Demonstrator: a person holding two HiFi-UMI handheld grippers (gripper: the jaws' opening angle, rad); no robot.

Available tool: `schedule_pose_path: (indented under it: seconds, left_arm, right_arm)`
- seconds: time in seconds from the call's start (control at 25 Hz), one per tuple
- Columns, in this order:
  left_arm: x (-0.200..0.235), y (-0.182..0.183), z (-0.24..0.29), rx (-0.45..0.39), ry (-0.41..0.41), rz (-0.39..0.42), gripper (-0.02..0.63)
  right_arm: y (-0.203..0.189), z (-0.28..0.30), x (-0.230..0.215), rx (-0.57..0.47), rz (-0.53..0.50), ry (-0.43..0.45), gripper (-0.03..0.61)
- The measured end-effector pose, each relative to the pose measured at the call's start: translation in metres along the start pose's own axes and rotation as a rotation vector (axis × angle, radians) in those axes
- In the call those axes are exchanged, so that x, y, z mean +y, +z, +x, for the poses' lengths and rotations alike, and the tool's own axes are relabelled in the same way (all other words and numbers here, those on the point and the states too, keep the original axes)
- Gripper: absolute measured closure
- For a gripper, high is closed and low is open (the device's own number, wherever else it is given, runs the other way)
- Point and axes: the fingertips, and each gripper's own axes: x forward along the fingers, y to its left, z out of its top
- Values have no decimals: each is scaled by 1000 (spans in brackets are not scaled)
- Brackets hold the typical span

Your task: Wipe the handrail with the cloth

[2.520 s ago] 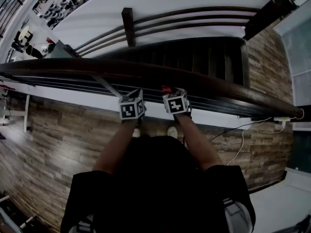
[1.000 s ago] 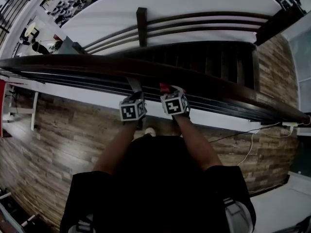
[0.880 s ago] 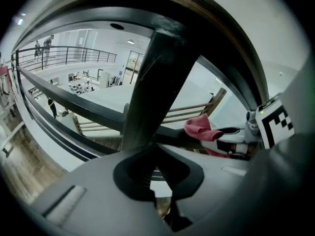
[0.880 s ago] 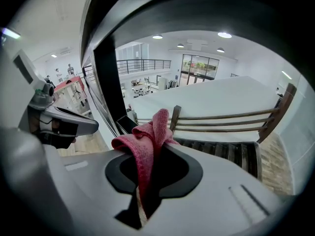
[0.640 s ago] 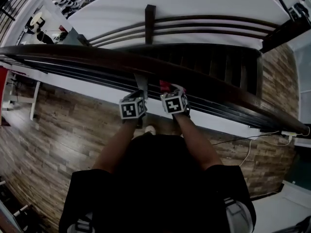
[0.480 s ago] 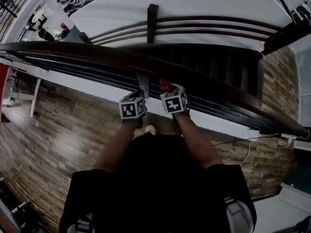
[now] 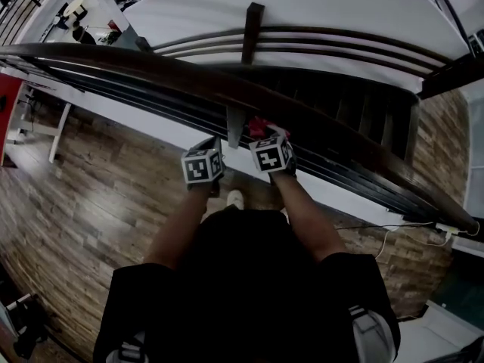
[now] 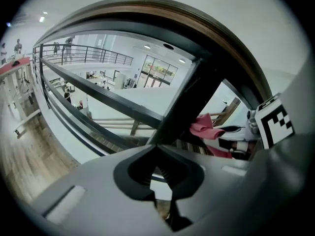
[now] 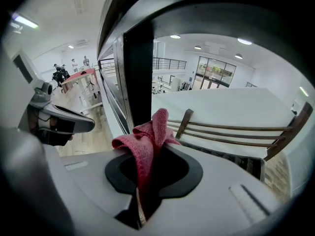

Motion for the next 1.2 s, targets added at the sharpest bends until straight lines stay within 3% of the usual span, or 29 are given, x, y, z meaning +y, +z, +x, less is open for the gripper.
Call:
schedule_pose_path:
  seconds: [0.4, 0.48, 0.6, 0.72, 0.96, 1.2]
  left_arm:
    - [19, -11, -29, -73, 81, -89, 614]
    - [19, -10, -37, -94, 93, -87, 614]
    - [16, -6, -47, -128, 101, -74, 614]
    - [1, -1, -52, -168, 93, -61, 614]
    - [-93, 13, -41, -321, -61, -25, 614]
    - [-224, -2, -27, -348, -282, 153, 614]
  right_arm:
    - [13, 7, 8, -25, -49, 69, 526]
    - [14, 6, 14, -39, -2, 148, 526]
    - [20, -12, 36, -137, 107, 295, 528]
    - [19, -45, 50, -245, 118, 376, 528]
    - [-4, -119, 4, -405, 94, 376, 528]
    - [-63, -179, -59, -446, 60, 325, 528]
